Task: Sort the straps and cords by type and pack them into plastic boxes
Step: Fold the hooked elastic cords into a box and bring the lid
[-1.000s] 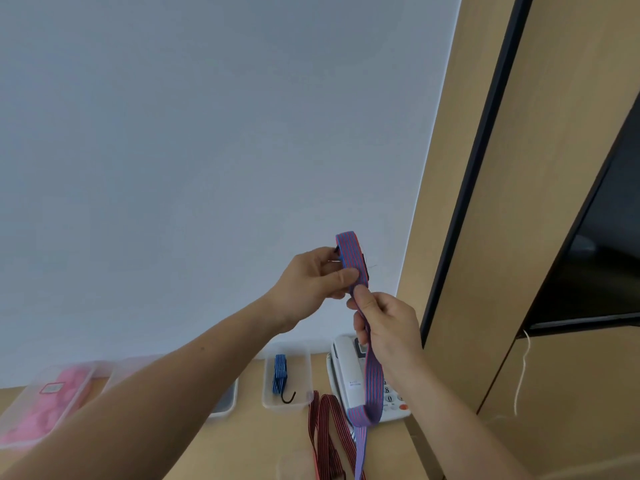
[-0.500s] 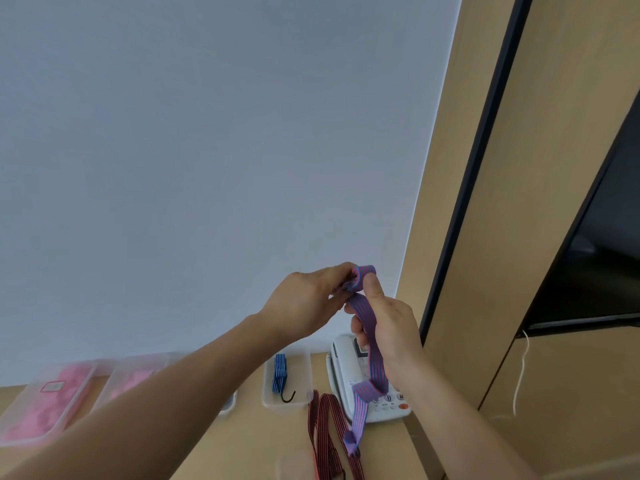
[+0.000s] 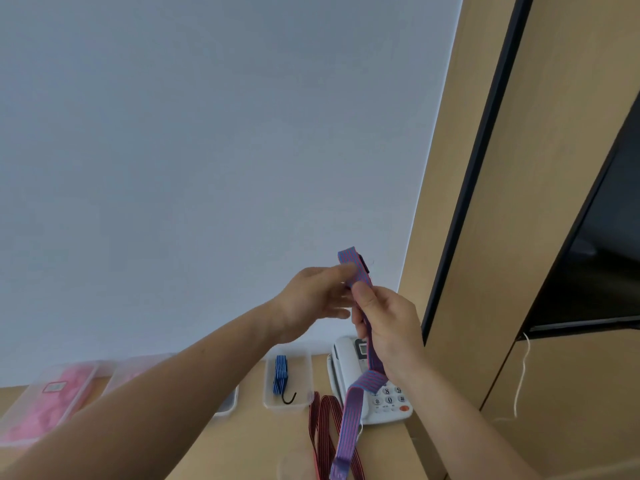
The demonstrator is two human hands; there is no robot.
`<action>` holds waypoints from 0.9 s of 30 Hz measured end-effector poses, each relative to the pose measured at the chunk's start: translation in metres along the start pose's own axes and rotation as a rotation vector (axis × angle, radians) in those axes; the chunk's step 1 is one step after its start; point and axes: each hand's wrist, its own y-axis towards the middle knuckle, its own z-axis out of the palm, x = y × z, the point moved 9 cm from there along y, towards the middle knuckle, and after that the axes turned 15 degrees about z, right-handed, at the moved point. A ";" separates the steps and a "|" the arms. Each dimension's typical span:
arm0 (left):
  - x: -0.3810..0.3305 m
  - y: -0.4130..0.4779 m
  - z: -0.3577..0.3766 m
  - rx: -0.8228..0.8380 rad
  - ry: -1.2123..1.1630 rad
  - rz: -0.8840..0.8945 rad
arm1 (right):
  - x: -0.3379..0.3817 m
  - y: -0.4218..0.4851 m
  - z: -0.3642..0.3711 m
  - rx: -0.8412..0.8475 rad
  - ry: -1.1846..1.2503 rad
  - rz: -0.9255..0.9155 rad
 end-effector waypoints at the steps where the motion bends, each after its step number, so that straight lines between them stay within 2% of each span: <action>1: -0.005 0.000 0.003 0.012 0.000 0.040 | 0.000 -0.001 0.000 -0.005 -0.005 -0.011; 7: -0.019 0.002 -0.012 -0.111 0.104 0.162 | -0.011 0.002 -0.002 -0.011 -0.022 0.054; 10: -0.024 0.002 -0.016 -0.170 0.133 0.202 | -0.020 0.002 0.002 0.054 -0.008 0.140; 16: -0.043 0.006 -0.017 -0.194 0.078 0.349 | -0.021 0.002 0.004 0.143 -0.021 0.171; 20: -0.069 0.010 -0.025 -0.221 -0.067 0.448 | -0.030 0.004 0.002 0.153 -0.148 0.224; 24: -0.077 0.014 -0.024 -0.176 -0.002 0.442 | -0.034 0.004 0.004 0.187 -0.109 0.240; 27: -0.065 0.015 -0.020 -0.165 0.033 0.383 | -0.013 0.006 0.006 0.147 0.072 0.156</action>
